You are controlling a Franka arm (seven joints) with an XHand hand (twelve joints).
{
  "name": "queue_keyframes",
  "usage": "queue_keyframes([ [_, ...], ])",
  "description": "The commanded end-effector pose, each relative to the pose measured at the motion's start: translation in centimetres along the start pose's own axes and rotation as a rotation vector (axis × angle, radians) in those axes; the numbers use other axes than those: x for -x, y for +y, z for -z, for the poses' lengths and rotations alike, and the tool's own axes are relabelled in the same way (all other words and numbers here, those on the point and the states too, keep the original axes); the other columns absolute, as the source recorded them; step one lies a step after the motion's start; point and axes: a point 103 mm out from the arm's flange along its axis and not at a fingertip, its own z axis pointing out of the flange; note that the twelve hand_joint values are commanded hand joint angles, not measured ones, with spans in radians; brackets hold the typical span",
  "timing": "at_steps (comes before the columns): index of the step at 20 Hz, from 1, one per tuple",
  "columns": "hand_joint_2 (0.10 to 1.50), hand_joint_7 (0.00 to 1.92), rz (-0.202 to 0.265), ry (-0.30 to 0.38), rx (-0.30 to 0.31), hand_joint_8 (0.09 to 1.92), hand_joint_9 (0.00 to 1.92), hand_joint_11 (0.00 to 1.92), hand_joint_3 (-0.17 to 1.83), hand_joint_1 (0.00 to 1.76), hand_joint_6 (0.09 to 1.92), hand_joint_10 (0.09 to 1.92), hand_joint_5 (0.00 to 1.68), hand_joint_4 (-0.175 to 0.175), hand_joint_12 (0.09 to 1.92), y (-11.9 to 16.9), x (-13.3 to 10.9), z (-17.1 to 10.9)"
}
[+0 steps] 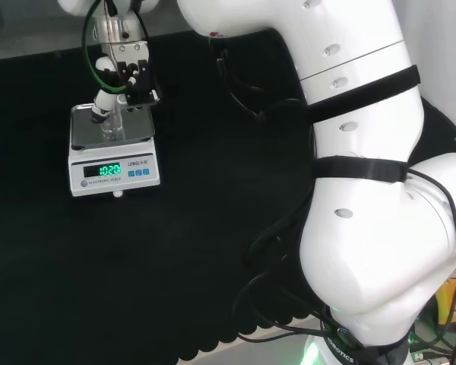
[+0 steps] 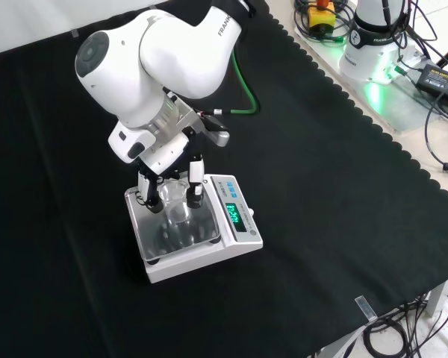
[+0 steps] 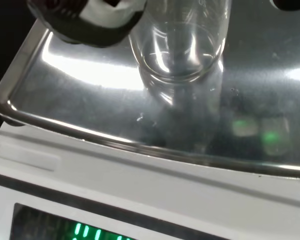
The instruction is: Put the beaker on the electronic balance.
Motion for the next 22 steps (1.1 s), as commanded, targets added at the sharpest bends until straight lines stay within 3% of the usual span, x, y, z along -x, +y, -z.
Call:
queue_keyframes([
  [1, 0.73, 0.94, 0.005, -0.022, -0.007, 0.77, 1.7, 1.62, 0.61, 0.91, 0.81, 0.09, 0.69, -0.163, 0.53, -0.1, -0.7, 0.0],
  [4, 0.71, 0.91, 0.006, -0.028, -0.011, 0.78, 1.63, 1.51, 0.6, 0.87, 0.84, 0.09, 0.62, -0.148, 0.63, -0.2, -1.1, 0.1],
  [9, 0.68, 0.79, 0.004, -0.022, -0.031, 0.81, 1.29, 1.1, 0.54, 0.72, 0.83, 0.09, 0.42, -0.102, 0.96, -0.2, -1.1, -0.1],
  [14, 0.68, 0.59, 0.0, -0.025, -0.03, 0.83, 0.96, 0.68, 0.46, 0.59, 0.73, 0.09, 0.35, -0.074, 1.25, -0.2, -0.8, -0.1],
  [19, 0.7, 0.29, -0.002, -0.008, 0.044, 0.83, 0.51, 0.21, 0.32, 0.48, 0.53, 0.09, 0.27, -0.064, 1.47, -0.8, -0.1, 1.5],
  [22, 0.72, 0.23, -0.003, -0.003, 0.091, 0.82, 0.44, 0.12, 0.26, 0.45, 0.43, 0.09, 0.27, -0.064, 1.51, -2.1, 0.6, 3.6],
])
